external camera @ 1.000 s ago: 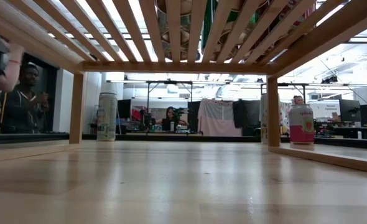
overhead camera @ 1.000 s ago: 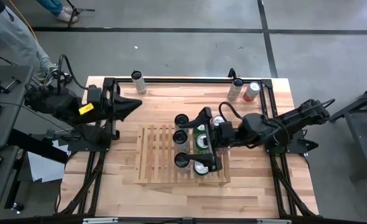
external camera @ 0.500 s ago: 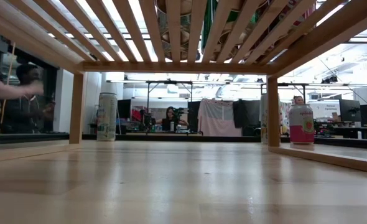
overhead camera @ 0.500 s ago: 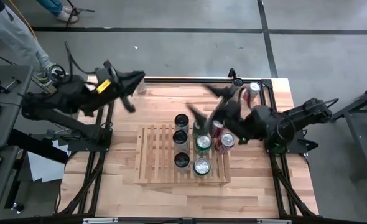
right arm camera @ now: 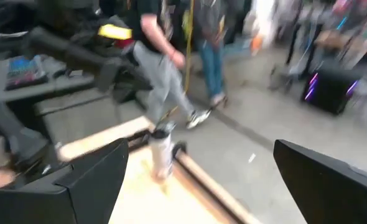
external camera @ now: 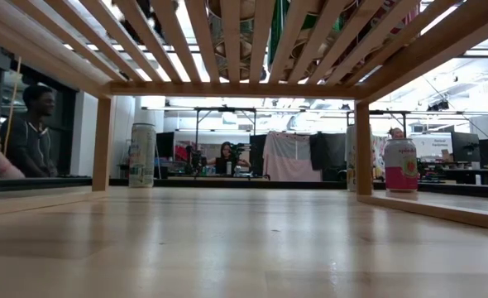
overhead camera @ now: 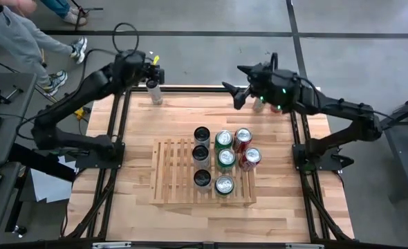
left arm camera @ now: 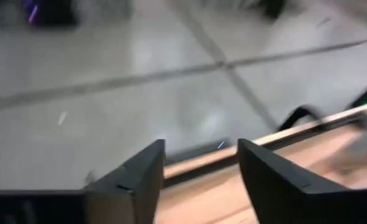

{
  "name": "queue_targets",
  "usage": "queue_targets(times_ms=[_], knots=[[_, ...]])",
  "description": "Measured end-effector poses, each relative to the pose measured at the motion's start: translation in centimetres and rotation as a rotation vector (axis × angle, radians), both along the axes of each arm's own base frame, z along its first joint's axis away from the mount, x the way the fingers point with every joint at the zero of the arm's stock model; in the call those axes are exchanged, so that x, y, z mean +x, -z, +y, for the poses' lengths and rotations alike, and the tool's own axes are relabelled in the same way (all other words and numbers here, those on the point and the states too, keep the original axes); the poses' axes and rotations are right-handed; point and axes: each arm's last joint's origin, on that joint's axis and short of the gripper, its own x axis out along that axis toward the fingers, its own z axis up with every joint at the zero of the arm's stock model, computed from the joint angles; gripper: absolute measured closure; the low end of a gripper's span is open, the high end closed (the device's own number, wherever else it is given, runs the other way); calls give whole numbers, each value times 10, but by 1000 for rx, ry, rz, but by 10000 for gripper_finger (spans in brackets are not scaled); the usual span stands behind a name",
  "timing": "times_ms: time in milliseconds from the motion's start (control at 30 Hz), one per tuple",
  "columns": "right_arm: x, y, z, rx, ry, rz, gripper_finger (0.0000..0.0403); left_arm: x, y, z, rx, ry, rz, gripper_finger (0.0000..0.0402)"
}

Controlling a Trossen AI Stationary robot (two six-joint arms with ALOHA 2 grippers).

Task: Place canned beverage on shelf
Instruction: Put the left white-yellow soda can on the shelf

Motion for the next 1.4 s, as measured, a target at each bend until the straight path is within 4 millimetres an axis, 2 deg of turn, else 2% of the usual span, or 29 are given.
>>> queue_targets(times_ms=[133, 300, 400, 500, 667, 933, 1167, 1400], knots=[[-7, 9, -23, 149, -64, 21, 16, -7, 26, 40, -172, -54, 35, 141], [-10, 12, -32, 213, -76, 18, 16, -12, 55, 76, -341, -65, 69, 73], [-10, 11, -32, 228, -73, 3, 16, -15, 71, 91, -407, -78, 104, 50], [-10, 11, -32, 244, -61, -8, 16, -17, 84, 101, -460, -96, 147, 44], [-9, 12, -32, 291, -47, -37, 16, -23, 92, 108, -509, -137, 159, 45], [-9, 13, -32, 322, -37, -47, 16, -25, 97, 102, -588, -133, 164, 45], [-10, 13, -32, 320, -37, -39, 16, -26, 126, 99, -657, -154, 147, 46], [-9, 14, -31, 321, -40, -29, 16, -24, 138, 103, -609, -165, 97, 46]])
